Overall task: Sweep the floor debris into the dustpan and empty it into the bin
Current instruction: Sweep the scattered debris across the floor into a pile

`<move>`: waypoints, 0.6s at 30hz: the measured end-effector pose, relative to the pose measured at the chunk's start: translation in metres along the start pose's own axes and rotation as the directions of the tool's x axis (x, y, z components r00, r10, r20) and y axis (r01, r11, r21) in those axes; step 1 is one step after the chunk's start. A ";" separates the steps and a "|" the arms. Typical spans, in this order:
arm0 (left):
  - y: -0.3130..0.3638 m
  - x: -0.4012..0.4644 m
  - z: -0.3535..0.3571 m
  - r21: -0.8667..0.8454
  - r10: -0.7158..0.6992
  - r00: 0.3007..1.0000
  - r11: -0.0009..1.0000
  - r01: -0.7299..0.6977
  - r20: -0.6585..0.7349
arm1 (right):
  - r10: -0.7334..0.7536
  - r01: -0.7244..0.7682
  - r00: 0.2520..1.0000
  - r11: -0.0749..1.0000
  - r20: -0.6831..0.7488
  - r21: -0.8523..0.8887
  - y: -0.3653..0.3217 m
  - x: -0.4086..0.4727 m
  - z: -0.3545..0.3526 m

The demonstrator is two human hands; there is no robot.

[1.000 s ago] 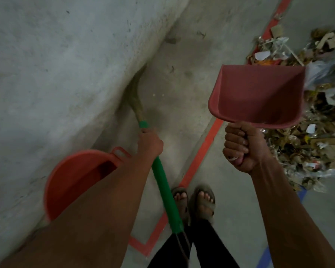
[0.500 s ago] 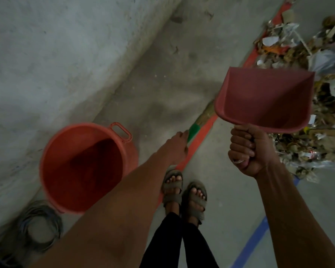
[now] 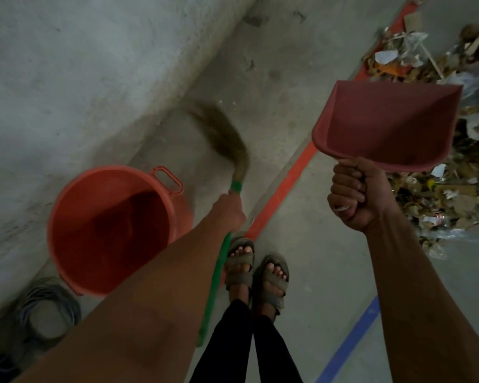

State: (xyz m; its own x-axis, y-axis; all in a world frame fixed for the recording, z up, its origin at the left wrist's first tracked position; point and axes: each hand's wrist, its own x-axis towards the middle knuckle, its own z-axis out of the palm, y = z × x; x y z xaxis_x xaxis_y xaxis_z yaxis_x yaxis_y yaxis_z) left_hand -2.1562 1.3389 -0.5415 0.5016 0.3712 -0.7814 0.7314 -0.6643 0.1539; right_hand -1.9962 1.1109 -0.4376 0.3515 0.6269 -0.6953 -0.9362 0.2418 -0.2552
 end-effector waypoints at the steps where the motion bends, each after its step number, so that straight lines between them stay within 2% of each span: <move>1: 0.001 0.001 0.005 0.029 0.084 0.996 0.996 -0.086 0.039 | -0.005 0.005 1.000 1.000 -0.006 0.006 -0.001 -0.001 -0.003; 5: 0.013 0.008 0.001 0.031 0.360 0.925 0.930 -0.366 0.118 | -0.005 0.006 1.000 0.999 -0.020 0.048 -0.002 -0.010 -0.014; 9: 0.027 0.014 -0.024 -0.030 0.437 0.899 0.899 -0.437 -0.021 | -0.025 0.027 0.999 0.997 -0.030 0.071 -0.012 -0.015 -0.015; 14: 0.041 0.038 -0.060 -0.086 0.260 0.937 0.954 -0.286 -0.234 | -0.042 0.041 0.999 0.989 0.003 0.144 -0.027 -0.005 -0.009; 18: 0.071 0.073 -0.087 -0.120 0.067 0.975 0.988 -0.094 -0.213 | -0.044 0.037 0.999 0.981 0.032 0.192 -0.037 0.013 -0.009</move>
State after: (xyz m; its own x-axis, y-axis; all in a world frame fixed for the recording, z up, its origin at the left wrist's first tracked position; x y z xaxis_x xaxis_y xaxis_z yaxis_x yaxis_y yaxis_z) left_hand -2.0273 1.3754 -0.5353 0.6367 0.4555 -0.6222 0.7308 -0.6140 0.2982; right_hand -1.9565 1.1036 -0.4431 0.3926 0.6390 -0.6615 -0.9033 0.4030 -0.1469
